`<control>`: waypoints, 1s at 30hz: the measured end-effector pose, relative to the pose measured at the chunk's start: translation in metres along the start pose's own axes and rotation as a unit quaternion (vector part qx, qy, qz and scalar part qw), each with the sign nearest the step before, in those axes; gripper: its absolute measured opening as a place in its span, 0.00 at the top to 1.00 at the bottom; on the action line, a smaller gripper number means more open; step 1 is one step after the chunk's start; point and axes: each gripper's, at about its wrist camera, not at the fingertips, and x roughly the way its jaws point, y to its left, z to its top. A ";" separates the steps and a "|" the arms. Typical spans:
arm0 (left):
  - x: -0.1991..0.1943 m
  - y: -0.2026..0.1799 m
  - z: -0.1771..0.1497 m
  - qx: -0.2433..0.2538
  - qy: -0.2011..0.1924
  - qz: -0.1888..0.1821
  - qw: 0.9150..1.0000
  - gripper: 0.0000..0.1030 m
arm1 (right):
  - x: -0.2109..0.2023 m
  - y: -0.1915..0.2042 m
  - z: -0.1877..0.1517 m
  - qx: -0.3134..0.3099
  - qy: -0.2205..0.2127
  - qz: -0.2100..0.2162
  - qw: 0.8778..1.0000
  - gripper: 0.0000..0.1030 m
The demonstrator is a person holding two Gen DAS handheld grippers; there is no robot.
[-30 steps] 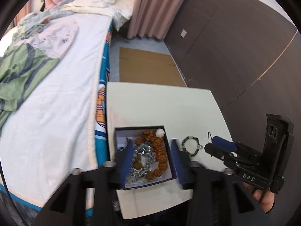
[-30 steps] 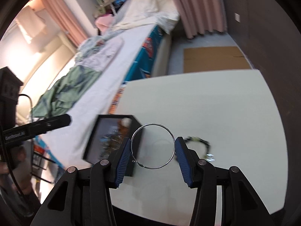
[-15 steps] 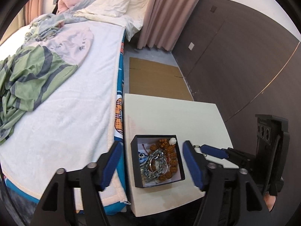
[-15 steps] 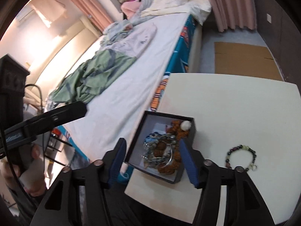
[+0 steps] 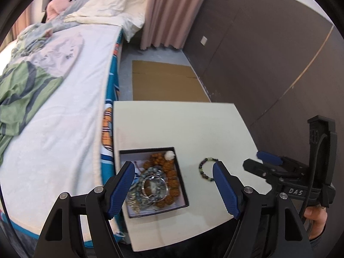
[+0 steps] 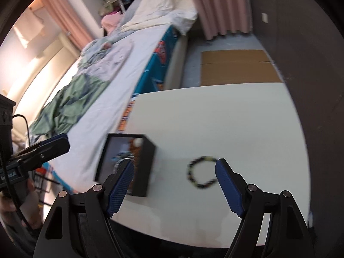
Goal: Organize jewelry
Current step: 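Lower the silver hoop into the black box and open the right gripper, then grasp the black-and-green bead bracelet with the left gripper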
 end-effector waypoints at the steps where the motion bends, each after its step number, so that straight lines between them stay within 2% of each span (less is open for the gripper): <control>1: 0.005 -0.005 0.000 0.004 0.005 0.001 1.000 0.27 | -0.001 -0.006 -0.002 0.006 -0.003 -0.002 1.000 0.11; 2: 0.010 -0.009 -0.001 0.008 0.009 0.002 1.000 0.27 | -0.002 -0.011 -0.004 0.010 -0.005 -0.002 1.000 0.07; 6: 0.030 -0.027 -0.002 0.023 0.030 0.002 0.999 0.27 | -0.003 -0.028 -0.013 0.020 -0.003 -0.009 1.000 0.06; 8: 0.040 -0.037 -0.003 0.028 0.040 -0.002 0.999 0.27 | -0.003 -0.035 -0.017 0.016 -0.004 -0.009 1.000 0.00; 10: 0.052 -0.048 -0.004 0.038 0.051 -0.001 0.998 0.27 | -0.003 -0.042 -0.019 0.020 -0.006 -0.011 1.000 0.00; 18: 0.089 -0.085 -0.006 0.081 0.089 -0.010 0.993 0.42 | -0.003 -0.100 -0.030 0.069 0.002 -0.025 0.997 0.00; 20: 0.100 -0.093 -0.006 0.089 0.102 -0.011 0.991 0.48 | -0.004 -0.112 -0.033 0.073 0.004 -0.042 0.996 0.00; 23: 0.119 -0.106 -0.009 0.101 0.121 -0.008 0.987 0.53 | -0.008 -0.125 -0.036 0.075 -0.008 -0.041 0.996 0.00; 26: 0.138 -0.120 -0.014 0.117 0.138 -0.001 0.983 0.54 | -0.010 -0.139 -0.037 0.082 -0.013 -0.051 0.995 0.00; 30: 0.161 -0.134 -0.025 0.155 0.164 0.023 0.974 0.54 | -0.014 -0.153 -0.039 0.094 -0.022 -0.053 0.994 0.00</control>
